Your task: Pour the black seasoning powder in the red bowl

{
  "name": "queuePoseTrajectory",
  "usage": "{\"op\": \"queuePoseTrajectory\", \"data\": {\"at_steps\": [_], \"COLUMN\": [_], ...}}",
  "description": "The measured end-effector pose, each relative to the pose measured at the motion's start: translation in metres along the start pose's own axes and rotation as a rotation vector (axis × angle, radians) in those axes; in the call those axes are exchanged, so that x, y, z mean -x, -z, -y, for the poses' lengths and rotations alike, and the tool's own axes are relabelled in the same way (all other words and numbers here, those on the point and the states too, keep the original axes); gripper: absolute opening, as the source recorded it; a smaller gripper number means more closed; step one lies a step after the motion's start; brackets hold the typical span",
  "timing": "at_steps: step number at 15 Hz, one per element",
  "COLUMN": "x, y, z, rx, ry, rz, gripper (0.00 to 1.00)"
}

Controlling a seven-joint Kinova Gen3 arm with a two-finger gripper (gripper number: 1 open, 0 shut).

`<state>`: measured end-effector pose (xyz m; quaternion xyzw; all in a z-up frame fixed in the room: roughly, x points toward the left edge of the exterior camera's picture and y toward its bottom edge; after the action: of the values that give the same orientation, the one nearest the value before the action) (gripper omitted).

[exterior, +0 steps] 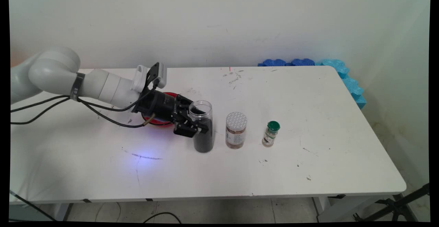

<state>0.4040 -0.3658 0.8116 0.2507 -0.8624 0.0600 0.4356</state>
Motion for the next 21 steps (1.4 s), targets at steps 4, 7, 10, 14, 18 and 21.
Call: {"op": "queuePoseTrajectory", "data": {"at_steps": [4, 7, 10, 14, 18, 21], "x": [-0.003, -0.011, -0.024, -0.046, -0.068, -0.080], "y": [0.001, 0.014, 0.038, 0.074, 0.114, 0.142], "z": [0.001, -0.001, -0.004, -0.007, -0.008, -0.005], "rx": [0.001, 0.020, 0.031, 0.038, 0.045, 0.044], "ry": [-0.009, -0.019, -0.021, 0.002, 0.031, 0.050], "rz": [0.002, 0.002, 0.010, 0.026, 0.056, 0.078], "gripper": [0.00, 0.00, 0.00, 0.00, 0.00, 0.00]}}
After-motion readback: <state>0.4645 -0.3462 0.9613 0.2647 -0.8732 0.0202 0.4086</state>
